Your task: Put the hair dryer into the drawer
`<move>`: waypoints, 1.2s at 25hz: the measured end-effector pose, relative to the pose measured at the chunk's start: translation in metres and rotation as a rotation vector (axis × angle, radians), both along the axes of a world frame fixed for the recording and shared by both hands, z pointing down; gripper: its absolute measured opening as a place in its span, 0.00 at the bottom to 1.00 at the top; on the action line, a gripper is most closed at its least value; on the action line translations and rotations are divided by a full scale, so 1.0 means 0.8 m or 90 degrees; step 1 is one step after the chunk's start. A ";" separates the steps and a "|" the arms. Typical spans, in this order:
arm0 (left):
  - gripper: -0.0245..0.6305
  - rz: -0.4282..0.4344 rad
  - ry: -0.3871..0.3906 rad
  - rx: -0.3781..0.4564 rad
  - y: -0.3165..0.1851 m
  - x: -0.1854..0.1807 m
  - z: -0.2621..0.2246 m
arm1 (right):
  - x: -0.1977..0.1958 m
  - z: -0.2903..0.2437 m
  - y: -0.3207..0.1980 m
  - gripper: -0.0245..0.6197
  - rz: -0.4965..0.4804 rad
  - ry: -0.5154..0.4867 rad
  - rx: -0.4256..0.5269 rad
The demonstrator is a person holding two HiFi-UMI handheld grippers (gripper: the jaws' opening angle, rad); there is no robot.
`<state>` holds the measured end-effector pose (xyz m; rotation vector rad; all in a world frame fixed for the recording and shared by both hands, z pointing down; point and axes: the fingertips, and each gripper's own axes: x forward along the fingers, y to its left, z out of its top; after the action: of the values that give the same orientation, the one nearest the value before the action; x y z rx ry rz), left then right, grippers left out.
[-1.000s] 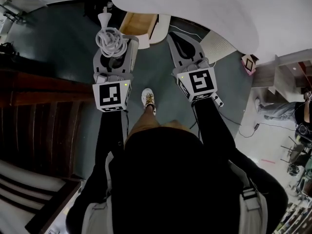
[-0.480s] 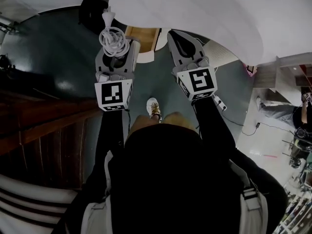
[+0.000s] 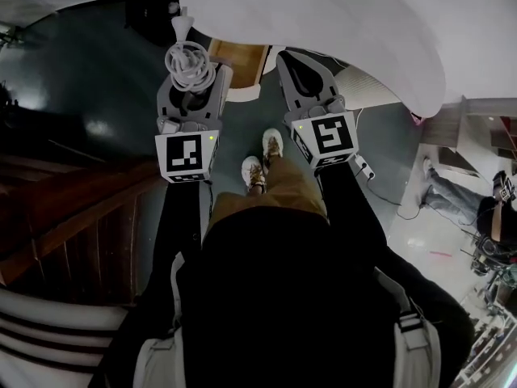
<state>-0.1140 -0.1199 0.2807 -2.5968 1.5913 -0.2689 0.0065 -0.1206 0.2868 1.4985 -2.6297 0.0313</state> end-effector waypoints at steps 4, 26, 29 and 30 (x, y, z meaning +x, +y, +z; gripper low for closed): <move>0.34 -0.009 -0.008 -0.016 -0.011 -0.002 0.023 | -0.003 0.028 -0.017 0.08 -0.017 -0.001 -0.021; 0.34 -0.006 -0.106 -0.173 -0.089 0.029 0.188 | -0.007 0.169 -0.132 0.08 -0.087 0.020 -0.155; 0.34 -0.003 -0.133 -0.203 -0.092 0.030 0.213 | -0.008 0.183 -0.139 0.08 -0.090 0.018 -0.170; 0.34 -0.001 -0.140 -0.208 -0.093 0.031 0.220 | -0.009 0.188 -0.142 0.08 -0.092 0.019 -0.174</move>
<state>-0.0896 -0.1944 0.4566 -2.6723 1.5846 -0.8497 -0.0007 -0.2338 0.4371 1.2110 -2.5755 0.3372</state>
